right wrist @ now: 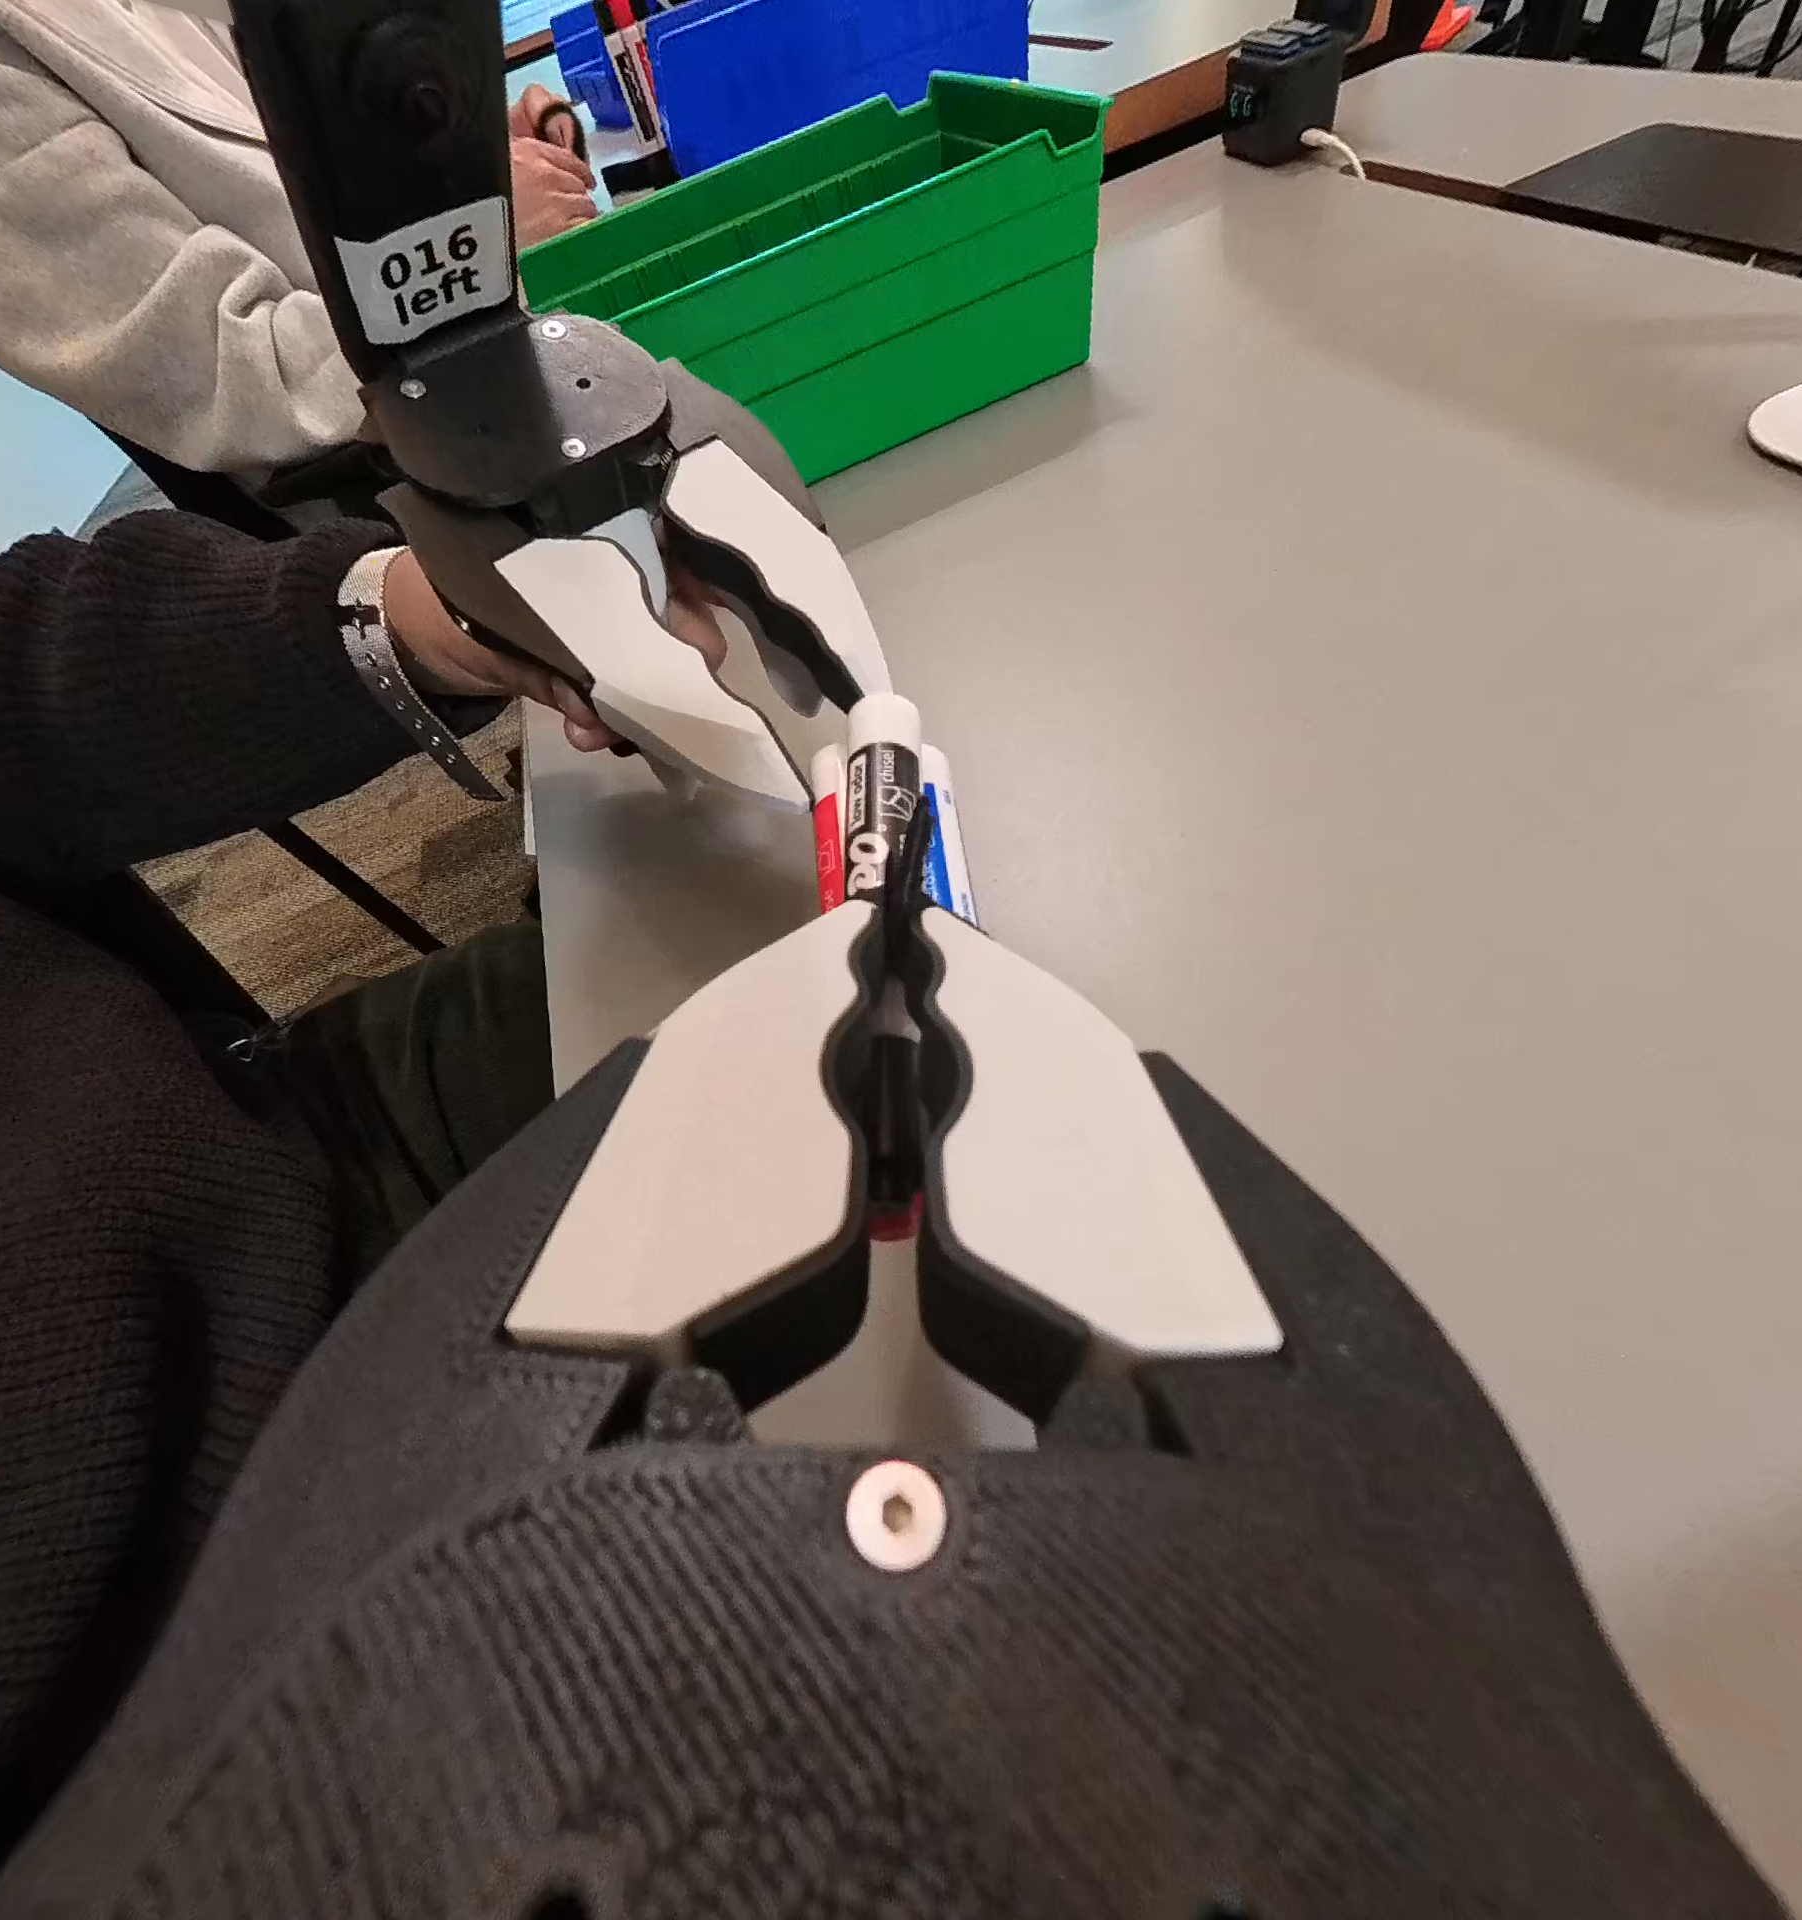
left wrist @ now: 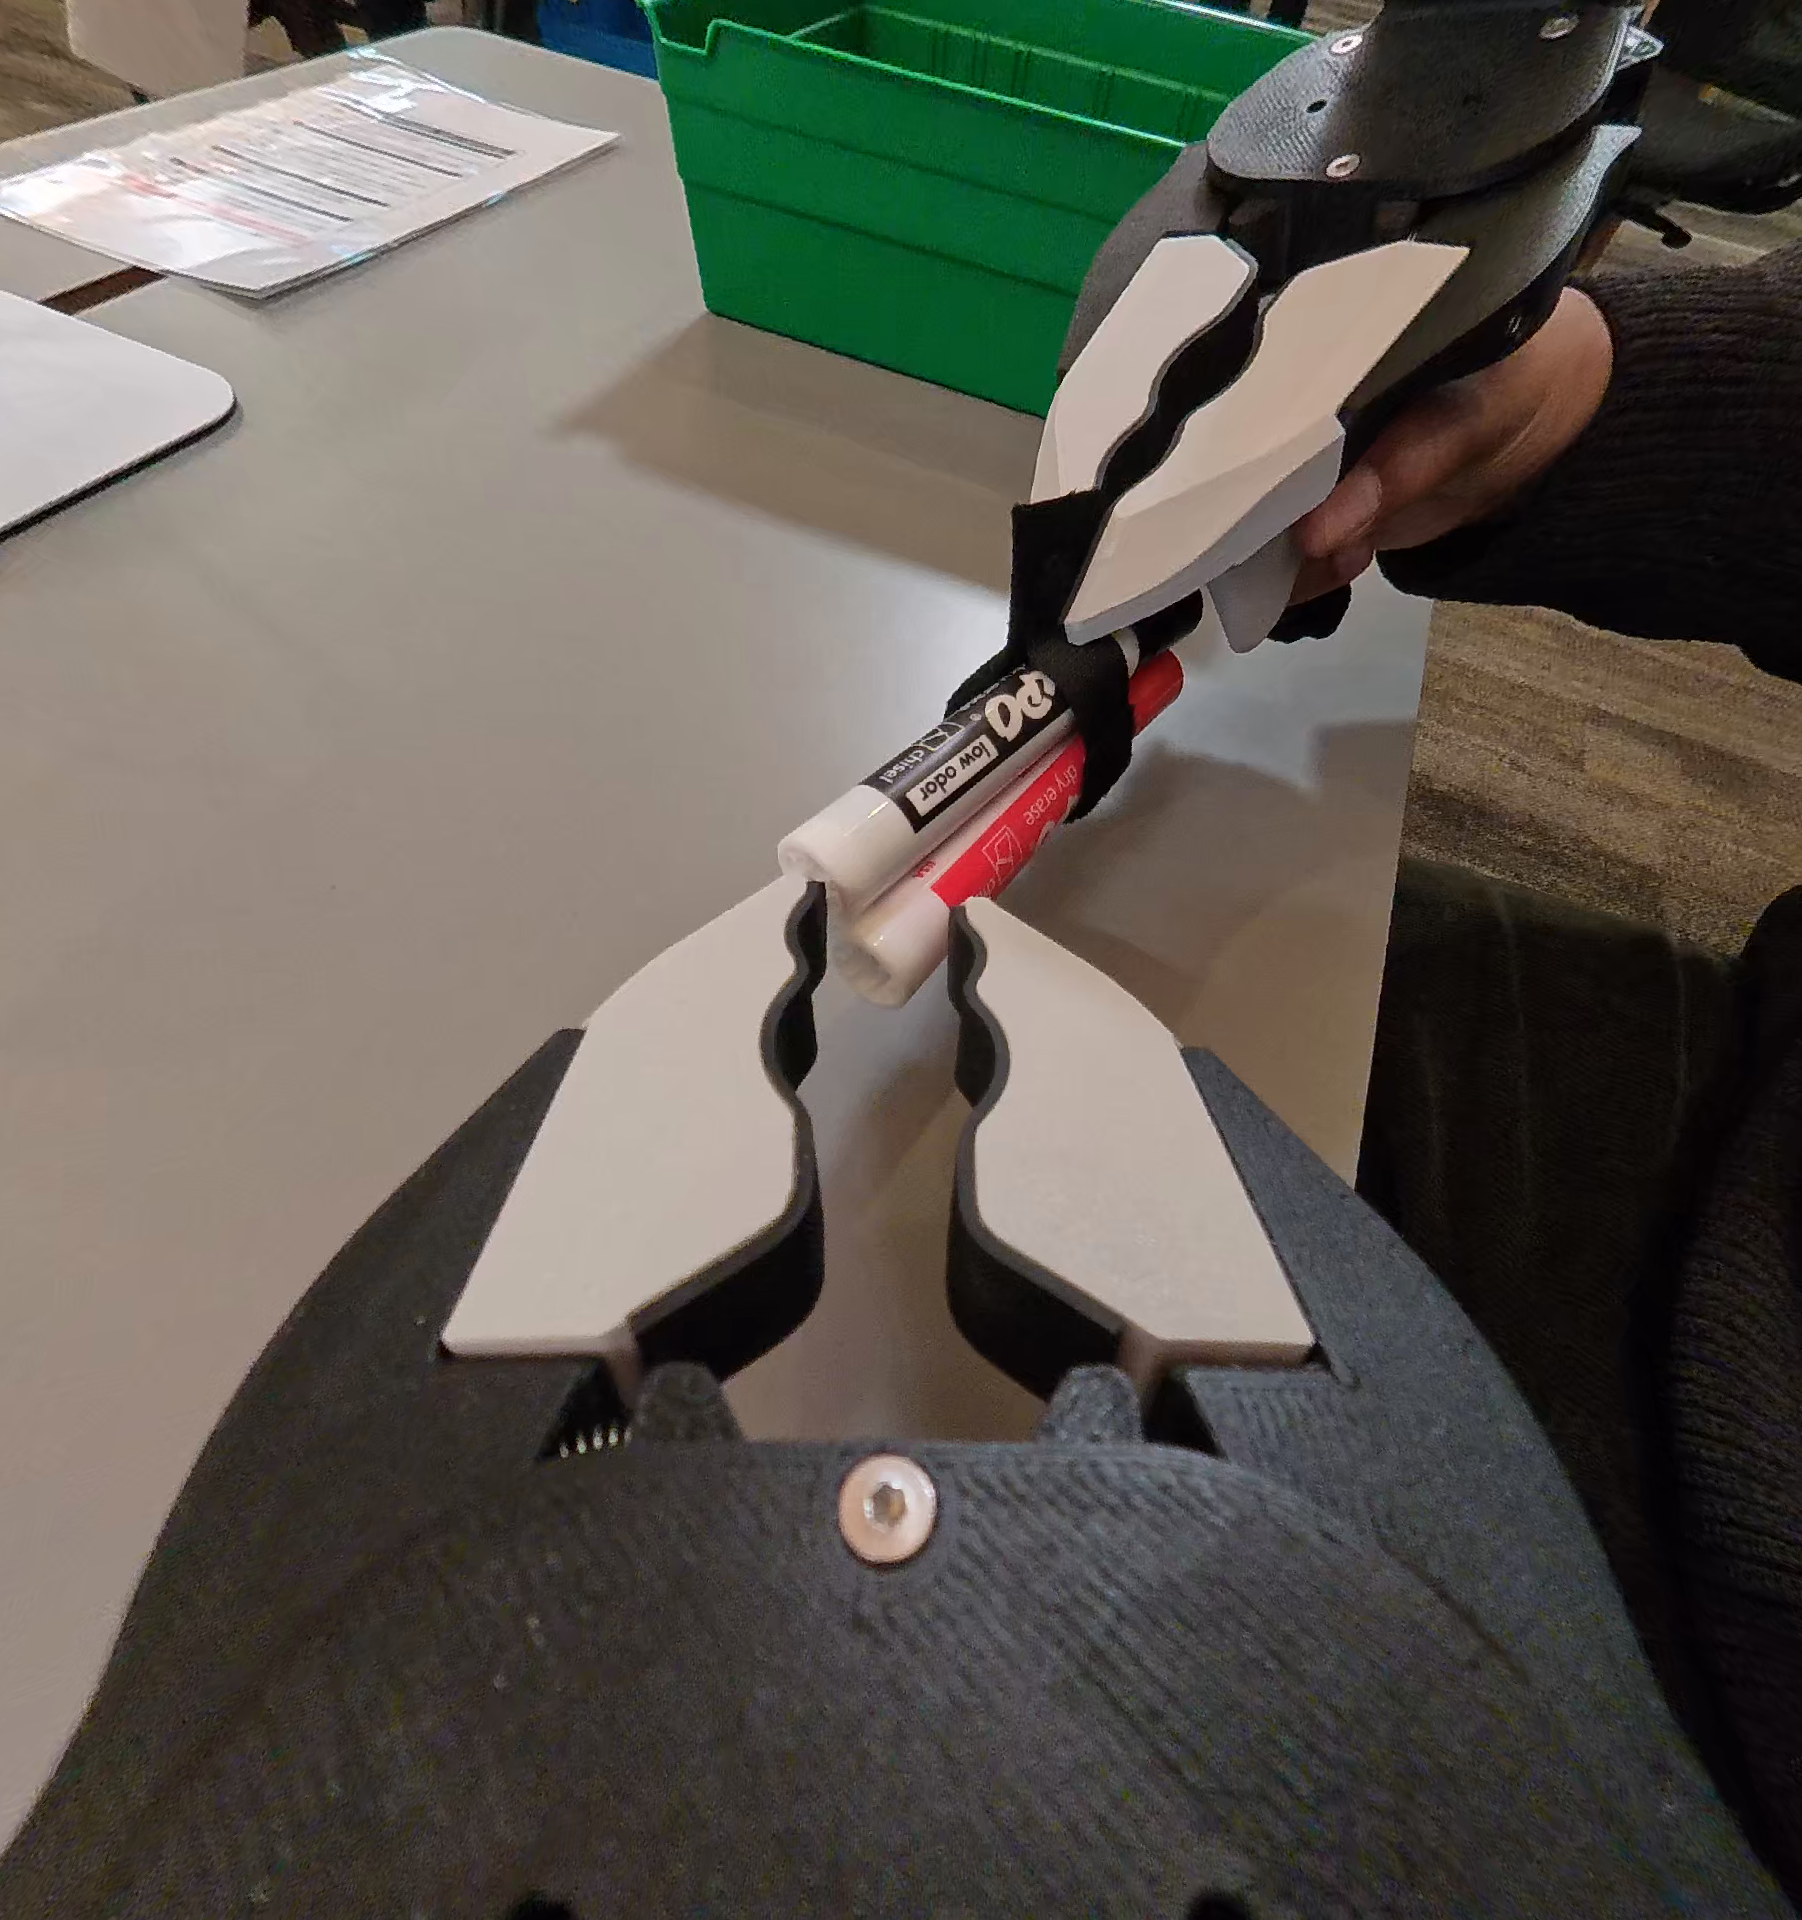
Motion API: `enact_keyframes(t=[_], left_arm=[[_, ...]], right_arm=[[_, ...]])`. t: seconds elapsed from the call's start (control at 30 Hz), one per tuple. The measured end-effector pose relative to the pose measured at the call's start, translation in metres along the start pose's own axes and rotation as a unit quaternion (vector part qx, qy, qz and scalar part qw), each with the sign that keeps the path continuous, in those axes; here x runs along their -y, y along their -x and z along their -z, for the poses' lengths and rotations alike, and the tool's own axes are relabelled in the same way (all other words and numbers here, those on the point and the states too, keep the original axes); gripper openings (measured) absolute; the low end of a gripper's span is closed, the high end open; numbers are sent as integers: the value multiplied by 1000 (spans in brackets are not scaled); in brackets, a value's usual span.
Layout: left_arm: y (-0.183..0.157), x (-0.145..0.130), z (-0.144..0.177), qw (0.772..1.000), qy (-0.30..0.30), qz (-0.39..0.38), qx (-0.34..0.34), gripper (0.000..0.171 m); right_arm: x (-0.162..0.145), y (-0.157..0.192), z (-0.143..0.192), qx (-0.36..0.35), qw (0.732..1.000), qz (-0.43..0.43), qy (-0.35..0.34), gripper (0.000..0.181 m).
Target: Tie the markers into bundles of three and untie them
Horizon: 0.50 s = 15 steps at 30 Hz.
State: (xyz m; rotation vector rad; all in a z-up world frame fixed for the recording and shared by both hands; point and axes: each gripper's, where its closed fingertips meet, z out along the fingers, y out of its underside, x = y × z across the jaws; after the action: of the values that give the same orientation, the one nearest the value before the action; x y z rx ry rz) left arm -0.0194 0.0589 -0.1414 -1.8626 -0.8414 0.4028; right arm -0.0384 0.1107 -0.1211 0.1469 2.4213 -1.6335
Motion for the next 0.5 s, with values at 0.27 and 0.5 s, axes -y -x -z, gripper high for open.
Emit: enact_keyframes(t=[0.27,0.5], left_arm=[[6,0,3,1000,-12,29,-2,30],[10,2,6,998,-26,52,-9,41]], right_arm=[[1,-4,3,-10,1000,7,0,3],[1,-4,4,-13,1000,21,3,3]])
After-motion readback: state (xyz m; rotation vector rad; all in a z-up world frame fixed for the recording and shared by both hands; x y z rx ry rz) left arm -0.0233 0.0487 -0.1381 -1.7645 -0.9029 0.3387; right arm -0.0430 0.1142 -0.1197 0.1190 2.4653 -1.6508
